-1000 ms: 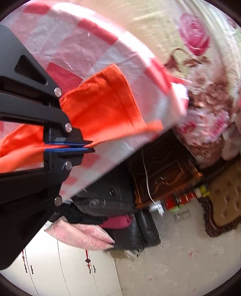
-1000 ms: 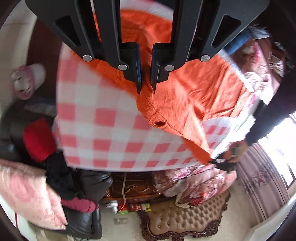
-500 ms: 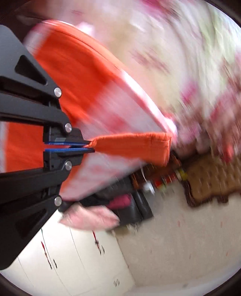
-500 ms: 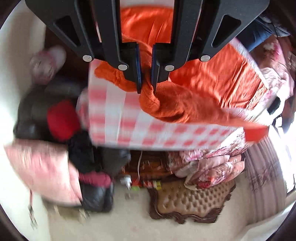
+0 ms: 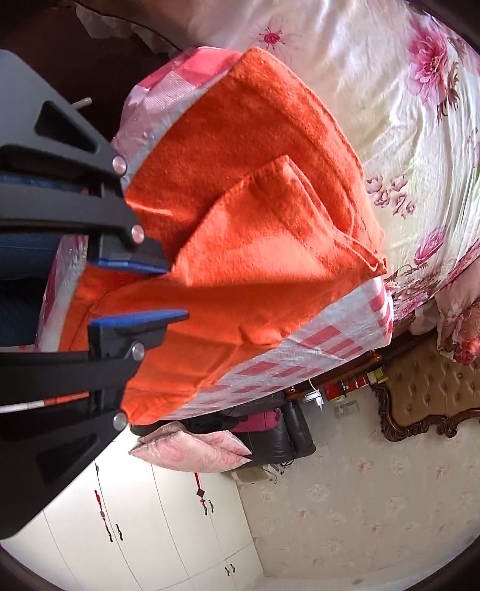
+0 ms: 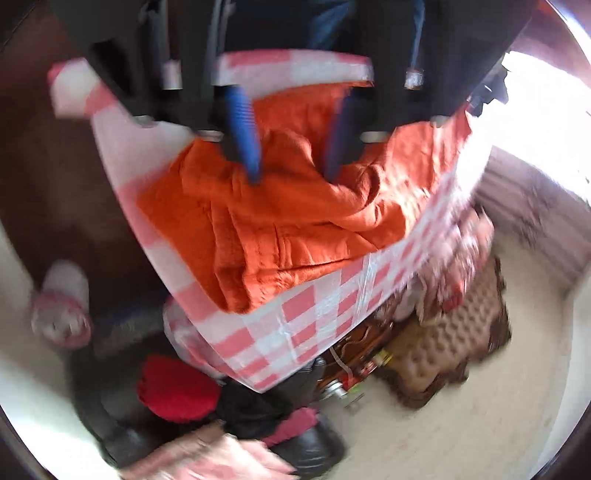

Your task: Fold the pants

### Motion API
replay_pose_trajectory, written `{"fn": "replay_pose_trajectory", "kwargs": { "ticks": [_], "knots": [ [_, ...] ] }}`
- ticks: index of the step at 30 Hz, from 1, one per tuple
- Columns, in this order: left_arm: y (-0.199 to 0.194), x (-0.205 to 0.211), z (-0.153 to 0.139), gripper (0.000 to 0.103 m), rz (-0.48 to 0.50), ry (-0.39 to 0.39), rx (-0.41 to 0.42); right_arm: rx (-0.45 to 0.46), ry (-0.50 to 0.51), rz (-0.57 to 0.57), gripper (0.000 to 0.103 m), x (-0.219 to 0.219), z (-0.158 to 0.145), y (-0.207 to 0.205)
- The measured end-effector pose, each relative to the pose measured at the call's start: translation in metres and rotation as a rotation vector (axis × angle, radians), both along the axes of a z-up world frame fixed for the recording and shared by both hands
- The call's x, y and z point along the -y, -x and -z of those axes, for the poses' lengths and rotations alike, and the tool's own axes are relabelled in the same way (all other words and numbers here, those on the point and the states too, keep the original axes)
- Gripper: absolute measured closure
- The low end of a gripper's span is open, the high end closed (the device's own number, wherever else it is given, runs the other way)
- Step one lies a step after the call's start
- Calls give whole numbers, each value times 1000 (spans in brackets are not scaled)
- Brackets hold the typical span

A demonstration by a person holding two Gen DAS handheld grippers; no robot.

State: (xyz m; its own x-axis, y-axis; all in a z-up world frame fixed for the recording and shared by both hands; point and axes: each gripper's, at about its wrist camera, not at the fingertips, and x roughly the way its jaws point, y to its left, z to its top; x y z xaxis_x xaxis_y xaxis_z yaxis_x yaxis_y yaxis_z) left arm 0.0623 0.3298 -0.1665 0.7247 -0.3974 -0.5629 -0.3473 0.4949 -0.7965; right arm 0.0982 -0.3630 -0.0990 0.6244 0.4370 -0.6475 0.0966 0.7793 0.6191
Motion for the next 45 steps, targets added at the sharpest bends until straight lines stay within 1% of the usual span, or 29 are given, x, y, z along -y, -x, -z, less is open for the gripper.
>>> {"fn": "replay_pose_trajectory", "kwargs": {
  "ticks": [1,3,6,8,9,11,13,15,17,19,21,22,23,24,25,26,27,29,30,32,33,35,37,39,40,42,43,44,45],
  "knots": [
    [-1,0,1,85,4,10,4,-7,-50,47,22,5,0,6],
    [-3,1,4,84,3,30,2,-12,-139,88,22,10,4,15],
    [-4,2,8,82,2,49,2,-75,-245,171,22,18,17,30],
    [-4,2,9,82,3,52,5,-116,-350,218,22,17,28,39],
    [-5,2,10,82,1,55,5,-117,-374,227,22,16,29,42],
    [-5,2,10,80,2,58,6,-105,-460,246,22,13,31,42],
    [-5,1,9,77,3,63,10,-99,-501,260,22,12,28,34],
    [-4,-1,10,76,1,74,13,-108,-505,270,22,13,25,21],
    [-3,-4,13,76,-3,98,18,-145,-510,285,22,13,27,5],
    [-1,-9,17,76,-14,140,24,-183,-542,316,22,18,32,-5],
    [0,-12,20,75,-15,164,31,-206,-561,314,22,19,36,-14],
    [-1,-14,23,75,-16,188,36,-226,-573,317,27,20,38,-19],
    [0,-15,25,75,-19,204,39,-247,-577,318,43,21,40,-22],
    [0,-19,27,75,-26,229,40,-257,-574,316,53,21,41,-21],
    [0,-20,28,75,-33,245,39,-263,-573,304,72,20,41,-23],
    [-1,-23,29,75,-42,253,37,-262,-558,289,77,19,39,-23],
    [-1,-23,28,77,-47,250,34,-246,-528,279,81,18,35,-21],
    [-1,-26,26,96,-62,235,20,-221,-478,269,85,17,26,-13],
    [-1,-28,25,101,-64,223,6,-207,-452,265,85,16,21,-10],
    [-2,-30,17,101,-67,190,-9,-186,-414,253,87,17,10,-5],
    [-6,-32,5,101,-60,165,-6,-185,-400,248,87,17,5,-6],
    [-17,-35,-14,101,-42,152,5,-185,-363,235,88,17,-7,-16],
    [-49,-38,-51,102,-10,79,-20,-183,-337,221,89,16,-28,-39],
    [-94,-39,-94,102,33,19,-34,-162,-308,210,90,16,-54,-72],
    [-117,-40,-116,102,45,-14,-28,-148,-310,202,90,16,-71,-97],
    [-160,-45,-160,102,49,-46,-8,-38,-320,177,90,17,-110,-139],
    [-170,-48,-178,102,47,-56,17,14,-306,183,90,20,-123,-146],
    [-174,-47,-196,102,37,-83,46,111,-272,183,91,22,-143,-153],
    [-171,-45,-212,102,38,-106,79,178,-252,173,91,23,-154,-153]
  ]
}}
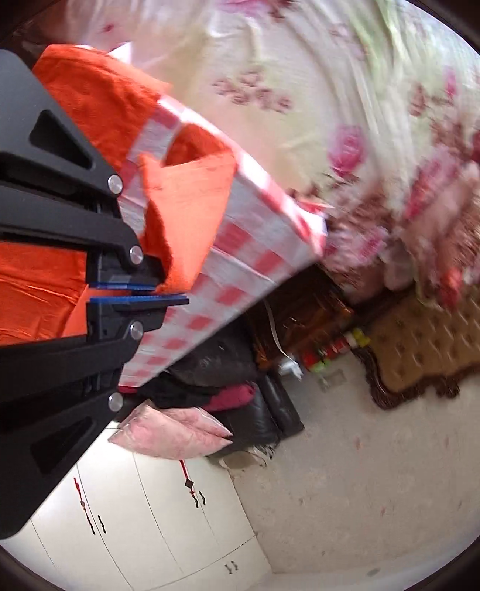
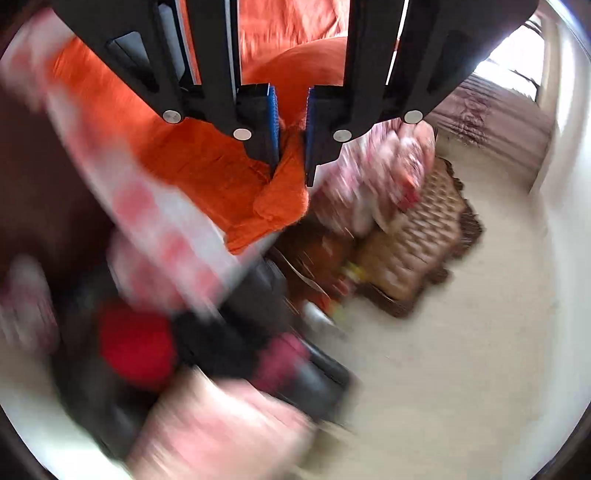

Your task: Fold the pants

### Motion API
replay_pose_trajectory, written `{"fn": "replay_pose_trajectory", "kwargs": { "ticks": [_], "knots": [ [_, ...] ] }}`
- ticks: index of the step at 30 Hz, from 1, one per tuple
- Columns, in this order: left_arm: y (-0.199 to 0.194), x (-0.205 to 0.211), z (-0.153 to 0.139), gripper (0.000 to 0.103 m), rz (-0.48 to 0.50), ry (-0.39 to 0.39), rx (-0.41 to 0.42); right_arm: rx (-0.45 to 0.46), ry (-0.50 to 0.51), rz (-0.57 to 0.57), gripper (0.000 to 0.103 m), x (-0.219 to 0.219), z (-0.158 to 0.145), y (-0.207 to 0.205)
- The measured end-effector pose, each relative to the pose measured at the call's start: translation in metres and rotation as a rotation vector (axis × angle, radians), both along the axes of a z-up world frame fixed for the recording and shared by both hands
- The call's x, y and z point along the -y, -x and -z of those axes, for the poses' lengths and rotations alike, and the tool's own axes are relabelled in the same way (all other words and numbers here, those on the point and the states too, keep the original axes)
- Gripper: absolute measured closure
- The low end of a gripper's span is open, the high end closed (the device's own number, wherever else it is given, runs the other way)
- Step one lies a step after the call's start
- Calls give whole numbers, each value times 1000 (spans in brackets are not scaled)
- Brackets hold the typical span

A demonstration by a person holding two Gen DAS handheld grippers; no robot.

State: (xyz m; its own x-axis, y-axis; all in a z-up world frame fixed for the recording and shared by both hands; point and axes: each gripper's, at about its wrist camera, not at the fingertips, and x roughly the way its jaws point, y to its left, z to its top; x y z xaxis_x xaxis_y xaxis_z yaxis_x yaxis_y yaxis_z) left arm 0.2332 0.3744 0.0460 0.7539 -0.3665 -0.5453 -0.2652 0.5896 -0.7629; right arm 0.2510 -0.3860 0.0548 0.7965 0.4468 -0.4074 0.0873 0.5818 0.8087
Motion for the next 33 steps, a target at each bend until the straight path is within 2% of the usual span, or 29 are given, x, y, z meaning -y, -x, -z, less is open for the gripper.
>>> {"fn": "replay_pose_trajectory", "kwargs": {
  "ticks": [1,2,4,7,10,12,15,18,21,23,25,31,32,33],
  "knots": [
    [7,5,-4,102,17,-11,6,36,13,-16,91,-1,-3,4],
    [17,9,-1,102,28,-27,3,34,37,-32,91,-4,2,8],
    [38,12,22,102,51,-23,-15,-12,138,-53,91,-11,26,22],
    [85,17,83,102,65,-10,-88,-102,183,-71,91,-10,80,51],
    [136,16,146,102,54,32,-132,-184,166,-76,91,0,133,77],
    [157,14,183,102,45,85,-155,-227,150,-80,91,3,156,85],
    [166,10,210,102,33,107,-178,-260,170,-91,92,2,175,94],
    [174,7,198,102,24,124,-126,-236,215,-89,92,1,159,104],
    [185,8,173,102,18,79,-65,-153,265,-83,92,-6,132,126],
    [186,9,182,102,22,73,-96,-186,349,-101,92,-13,140,124],
    [189,6,201,102,18,96,-148,-248,352,-120,92,-13,163,121],
    [207,8,211,100,-1,90,-121,-276,424,-153,91,-19,175,135],
    [208,7,211,95,-17,88,-122,-284,423,-156,91,-18,177,136],
    [210,5,212,77,-28,114,-113,-291,411,-153,91,-16,178,136]
  ]
}}
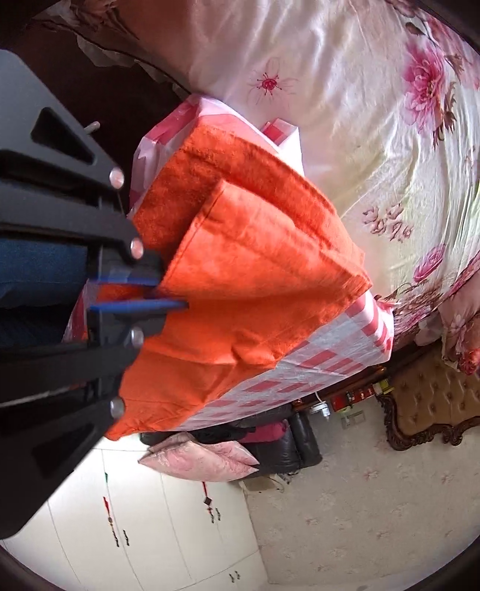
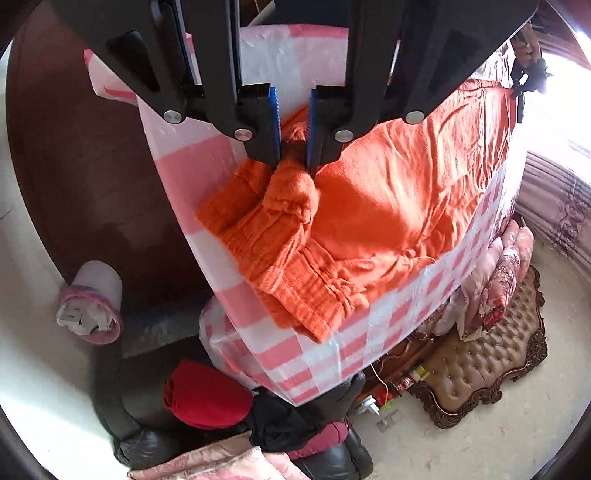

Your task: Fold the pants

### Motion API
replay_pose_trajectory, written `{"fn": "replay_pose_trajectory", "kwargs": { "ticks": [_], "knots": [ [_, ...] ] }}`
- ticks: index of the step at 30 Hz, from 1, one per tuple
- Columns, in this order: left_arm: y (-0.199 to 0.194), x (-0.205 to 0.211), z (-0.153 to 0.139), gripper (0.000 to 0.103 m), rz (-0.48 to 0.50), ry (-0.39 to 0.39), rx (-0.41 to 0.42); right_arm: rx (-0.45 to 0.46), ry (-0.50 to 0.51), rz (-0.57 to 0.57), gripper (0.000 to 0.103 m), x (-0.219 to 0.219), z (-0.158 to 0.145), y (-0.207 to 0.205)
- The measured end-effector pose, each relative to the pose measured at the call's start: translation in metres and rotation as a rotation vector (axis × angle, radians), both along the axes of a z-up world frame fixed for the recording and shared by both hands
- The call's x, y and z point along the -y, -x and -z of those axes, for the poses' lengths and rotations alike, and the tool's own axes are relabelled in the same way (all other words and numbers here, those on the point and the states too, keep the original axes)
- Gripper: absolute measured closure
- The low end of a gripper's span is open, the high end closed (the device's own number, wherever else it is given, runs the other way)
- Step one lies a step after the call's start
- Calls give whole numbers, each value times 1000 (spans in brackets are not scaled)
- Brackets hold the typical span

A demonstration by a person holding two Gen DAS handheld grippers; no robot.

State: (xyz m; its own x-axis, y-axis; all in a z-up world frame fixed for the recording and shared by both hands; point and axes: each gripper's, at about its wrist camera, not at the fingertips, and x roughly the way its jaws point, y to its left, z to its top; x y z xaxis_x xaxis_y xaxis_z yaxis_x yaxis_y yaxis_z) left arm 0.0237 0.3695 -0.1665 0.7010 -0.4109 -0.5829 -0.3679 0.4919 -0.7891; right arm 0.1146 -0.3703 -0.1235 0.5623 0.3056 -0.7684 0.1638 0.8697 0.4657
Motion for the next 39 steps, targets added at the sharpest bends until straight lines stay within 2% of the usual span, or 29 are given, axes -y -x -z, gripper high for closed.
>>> {"fn": "replay_pose_trajectory", "kwargs": {
  "ticks": [1,2,4,5,6,7,8,9,11,12,14,16,21,24,26,28,29,30,32,34,35,36,37,39],
  "knots": [
    [0,-3,0,65,-16,24,11,1,-17,4,84,1,1,-1],
    [2,-7,1,62,-42,57,26,-6,-33,13,78,3,0,-2],
    [5,-18,3,61,-86,101,37,-14,-84,28,75,7,0,-4],
    [6,-23,5,63,-99,119,44,-15,-102,35,70,9,1,-5],
    [6,-27,8,68,-107,136,45,-15,-111,39,69,10,1,-6],
    [4,-30,9,84,-111,132,36,-11,-115,41,71,10,2,-8],
    [3,-31,8,97,-112,122,27,-12,-110,41,88,9,3,-10],
    [2,-33,5,101,-118,103,19,-21,-99,44,90,6,4,-11],
    [4,-34,-12,102,-126,50,34,-7,-50,39,93,-3,-4,-8],
    [10,-32,-29,102,-121,-6,59,18,-29,25,93,-9,-13,-5],
    [18,-28,-47,101,-114,-101,50,63,-7,-1,93,-18,-26,1],
    [26,-26,-40,102,-126,-99,7,61,17,-5,93,-22,-27,1],
    [36,-22,4,102,-141,-67,-96,-18,84,9,94,-23,-1,-3],
    [38,-19,4,101,-140,-117,-104,-16,135,-9,94,-26,-3,-3],
    [36,-19,9,100,-134,-113,-126,-22,172,-17,94,-29,-3,-4],
    [36,-23,10,95,-138,-116,-133,-26,193,-12,94,-32,-1,-4],
    [37,-24,9,88,-140,-124,-140,-25,207,-12,94,-34,-1,-3],
    [39,-27,6,74,-157,-153,-167,-27,222,-11,94,-35,0,-2],
    [42,-31,-5,69,-192,-227,-169,-30,267,-16,94,-41,-1,-1],
    [33,-43,-29,62,-199,-338,-135,-33,312,-27,94,-46,-2,-2],
    [23,-49,-40,56,-183,-374,-103,-35,328,-30,94,-48,-2,-2],
    [11,-52,-46,42,-144,-384,-75,-37,341,-32,94,-50,-2,-3],
    [-8,-56,-50,39,-73,-391,-49,-41,357,-31,94,-52,-3,-3],
    [-43,-60,-49,39,25,-426,-56,-47,387,-29,94,-55,-3,-4]
  ]
}}
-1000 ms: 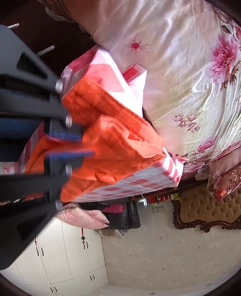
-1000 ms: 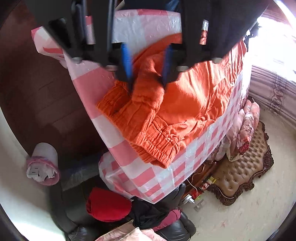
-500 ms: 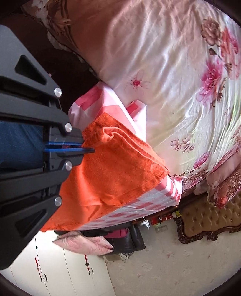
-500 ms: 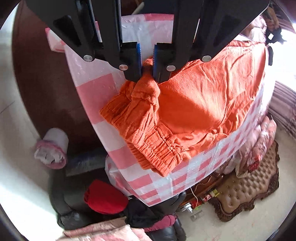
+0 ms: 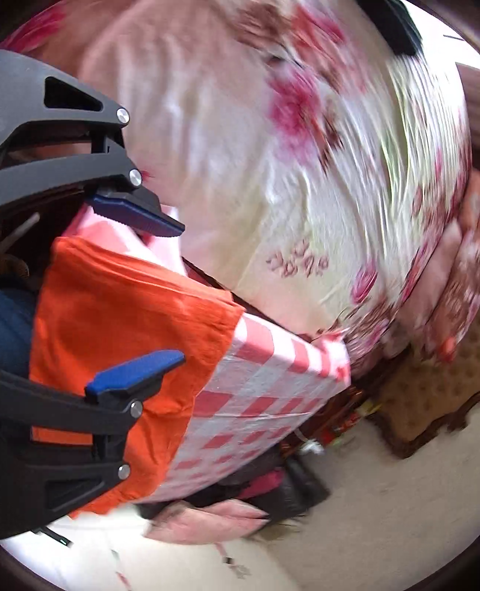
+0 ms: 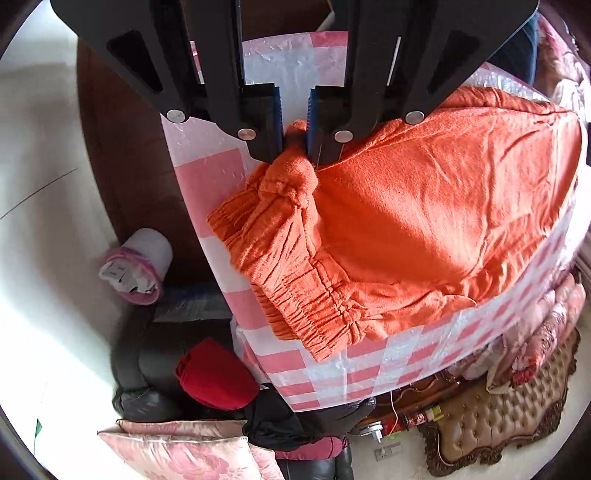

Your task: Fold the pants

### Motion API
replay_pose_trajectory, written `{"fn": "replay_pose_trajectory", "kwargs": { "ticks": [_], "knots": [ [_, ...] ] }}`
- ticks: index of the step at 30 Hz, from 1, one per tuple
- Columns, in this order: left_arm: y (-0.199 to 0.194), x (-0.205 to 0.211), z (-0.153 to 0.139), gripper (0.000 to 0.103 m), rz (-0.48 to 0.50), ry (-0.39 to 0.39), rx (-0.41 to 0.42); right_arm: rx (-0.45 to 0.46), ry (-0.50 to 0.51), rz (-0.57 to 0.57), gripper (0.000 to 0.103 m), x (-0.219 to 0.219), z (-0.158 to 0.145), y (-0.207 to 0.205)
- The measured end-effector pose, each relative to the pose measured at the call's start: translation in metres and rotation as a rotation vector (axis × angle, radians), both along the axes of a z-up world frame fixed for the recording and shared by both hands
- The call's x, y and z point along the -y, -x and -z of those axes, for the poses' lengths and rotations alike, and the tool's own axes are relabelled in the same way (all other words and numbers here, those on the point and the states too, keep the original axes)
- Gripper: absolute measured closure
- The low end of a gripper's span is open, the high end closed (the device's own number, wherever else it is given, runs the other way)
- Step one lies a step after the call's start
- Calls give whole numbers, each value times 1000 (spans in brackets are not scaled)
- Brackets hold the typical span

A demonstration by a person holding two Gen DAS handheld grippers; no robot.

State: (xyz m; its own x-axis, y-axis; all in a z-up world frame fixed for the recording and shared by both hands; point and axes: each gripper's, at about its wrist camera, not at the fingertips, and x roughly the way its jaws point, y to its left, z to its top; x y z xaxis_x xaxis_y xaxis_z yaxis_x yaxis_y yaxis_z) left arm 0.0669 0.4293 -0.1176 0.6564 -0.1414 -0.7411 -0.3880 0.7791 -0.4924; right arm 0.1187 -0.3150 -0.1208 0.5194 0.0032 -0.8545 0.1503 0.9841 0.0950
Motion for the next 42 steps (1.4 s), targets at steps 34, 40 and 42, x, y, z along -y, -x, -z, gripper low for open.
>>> {"fn": "replay_pose_trajectory", "kwargs": {
  "ticks": [34,40,42],
  "knots": [
    [-26,128,-83,24,152,-399,204,91,-100,230,53,40,-30,83],
    [-20,253,-47,43,378,-236,169,194,-103,153,53,32,-47,48],
    [-20,280,-32,50,431,-212,146,160,-72,152,53,33,-37,29]
  ]
}}
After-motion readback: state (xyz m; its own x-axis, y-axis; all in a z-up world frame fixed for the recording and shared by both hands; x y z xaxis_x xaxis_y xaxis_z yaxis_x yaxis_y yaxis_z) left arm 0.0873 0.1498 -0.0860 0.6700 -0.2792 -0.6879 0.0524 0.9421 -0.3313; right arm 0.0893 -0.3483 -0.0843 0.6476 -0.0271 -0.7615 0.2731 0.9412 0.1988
